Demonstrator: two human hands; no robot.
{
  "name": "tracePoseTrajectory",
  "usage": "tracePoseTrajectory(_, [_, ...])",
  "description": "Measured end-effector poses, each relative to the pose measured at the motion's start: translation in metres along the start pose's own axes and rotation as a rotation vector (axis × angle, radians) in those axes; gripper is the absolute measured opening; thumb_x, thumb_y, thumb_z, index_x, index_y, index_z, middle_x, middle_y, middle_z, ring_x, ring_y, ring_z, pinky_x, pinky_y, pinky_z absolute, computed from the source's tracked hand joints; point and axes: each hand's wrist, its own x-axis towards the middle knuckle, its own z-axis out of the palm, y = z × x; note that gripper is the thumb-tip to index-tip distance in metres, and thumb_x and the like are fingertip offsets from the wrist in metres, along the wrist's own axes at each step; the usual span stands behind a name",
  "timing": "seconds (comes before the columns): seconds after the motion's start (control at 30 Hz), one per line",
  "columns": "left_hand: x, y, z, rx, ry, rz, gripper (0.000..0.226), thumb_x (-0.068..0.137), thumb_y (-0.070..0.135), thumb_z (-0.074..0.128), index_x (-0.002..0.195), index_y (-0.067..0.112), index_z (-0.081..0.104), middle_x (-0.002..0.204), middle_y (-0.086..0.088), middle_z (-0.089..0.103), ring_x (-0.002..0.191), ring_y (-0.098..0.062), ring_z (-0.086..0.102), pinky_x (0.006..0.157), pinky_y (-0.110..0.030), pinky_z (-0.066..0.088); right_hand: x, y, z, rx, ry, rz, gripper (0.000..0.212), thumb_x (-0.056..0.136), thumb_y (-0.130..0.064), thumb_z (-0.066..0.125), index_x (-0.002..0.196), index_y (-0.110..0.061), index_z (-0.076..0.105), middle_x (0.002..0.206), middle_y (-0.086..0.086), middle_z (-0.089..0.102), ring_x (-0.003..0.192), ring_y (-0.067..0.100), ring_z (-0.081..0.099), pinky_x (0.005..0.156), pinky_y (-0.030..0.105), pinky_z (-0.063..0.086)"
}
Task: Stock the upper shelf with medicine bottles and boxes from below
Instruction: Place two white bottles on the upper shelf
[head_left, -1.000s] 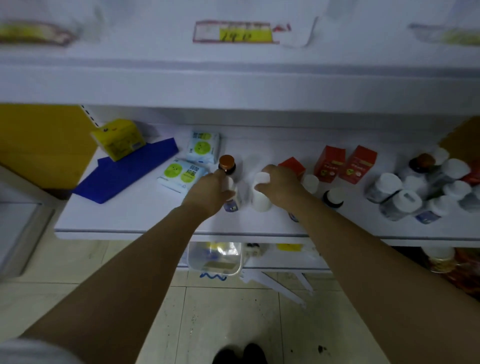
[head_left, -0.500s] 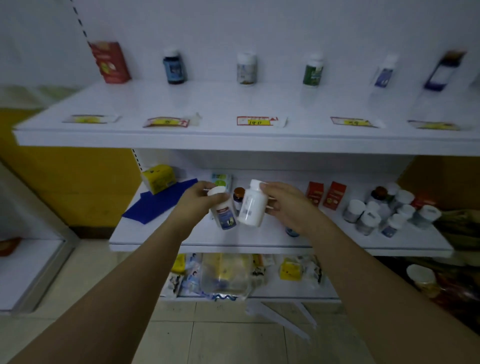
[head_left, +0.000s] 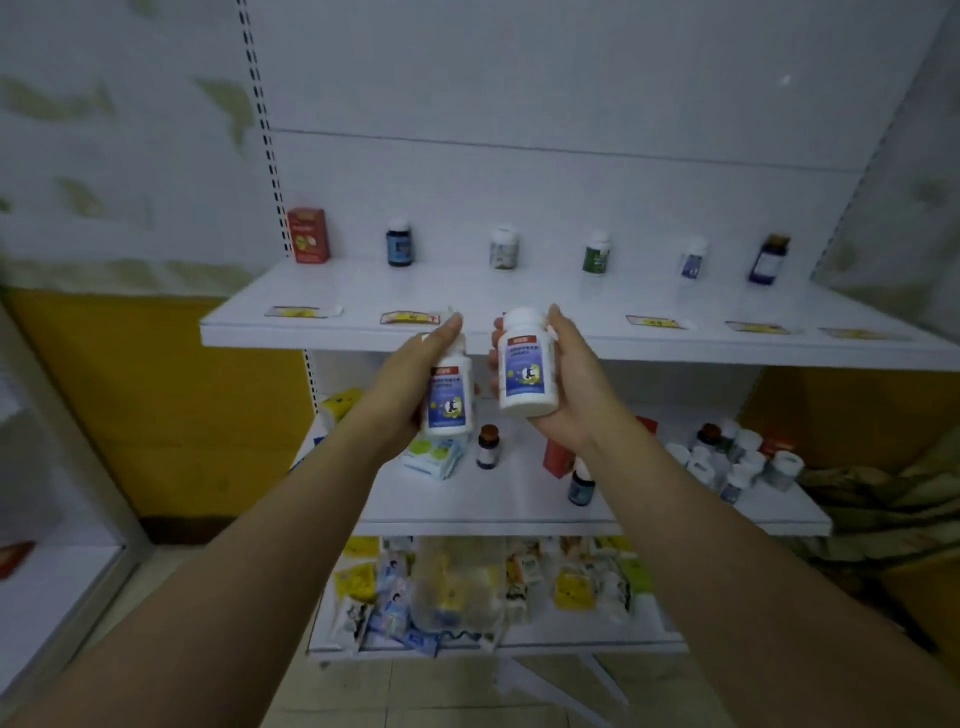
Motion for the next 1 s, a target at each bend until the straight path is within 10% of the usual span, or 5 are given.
tracePoseTrajectory(0.23, [-0.02, 0.054, 0.02, 0.012, -0.046, 0.156, 0.032, 0.091, 0.044, 0.052, 0.091, 0.013, 0.061, 0.067, -0.003, 0.069, 0.056, -0.015, 0.067, 0.054, -0.024, 0.056, -0.019, -0.041, 0.038, -0.279, -0.08, -0.246, 0.023, 0.088, -0.026, 0.062, 0.107, -0.014, 0.059, 0.073, 0.003, 0.068, 0.061, 0.011, 0.068, 0.057, 0.028, 0.057])
tracePoseTrajectory(0.43, [-0.023, 0.089, 0.051, 0.044, -0.065, 0.253, 0.028, 0.093, 0.044, 0.049, 0.087, 0.018, 0.057, 0.06, 0.002, 0.069, 0.052, -0.011, 0.067, 0.051, -0.021, 0.055, -0.033, -0.083, 0.042, -0.387, -0.087, -0.388, 0.027, 0.089, -0.027, 0.062, 0.115, -0.02, 0.062, 0.114, 0.014, 0.067, 0.104, 0.029, 0.066, 0.092, 0.048, 0.053])
tracePoseTrajectory(0.6, [-0.018, 0.098, 0.074, 0.096, -0.061, 0.266, 0.045, 0.09, 0.05, 0.05, 0.114, 0.011, 0.051, 0.074, -0.003, 0.067, 0.056, -0.011, 0.067, 0.052, -0.023, 0.055, -0.048, -0.108, 0.033, -0.388, -0.055, -0.431, 0.011, 0.093, -0.024, 0.055, 0.1, -0.017, 0.061, 0.094, 0.005, 0.069, 0.086, 0.019, 0.069, 0.083, 0.04, 0.056])
tracePoseTrajectory(1.0, [0.01, 0.079, 0.177, 0.092, -0.293, 0.244, 0.036, 0.09, 0.048, 0.052, 0.101, 0.014, 0.051, 0.08, -0.005, 0.065, 0.061, -0.015, 0.065, 0.058, -0.026, 0.057, -0.097, -0.162, -0.04, -0.358, 0.163, -0.489, 0.015, 0.091, -0.026, 0.054, 0.087, -0.014, 0.063, 0.071, 0.0, 0.07, 0.067, 0.015, 0.069, 0.07, 0.033, 0.058])
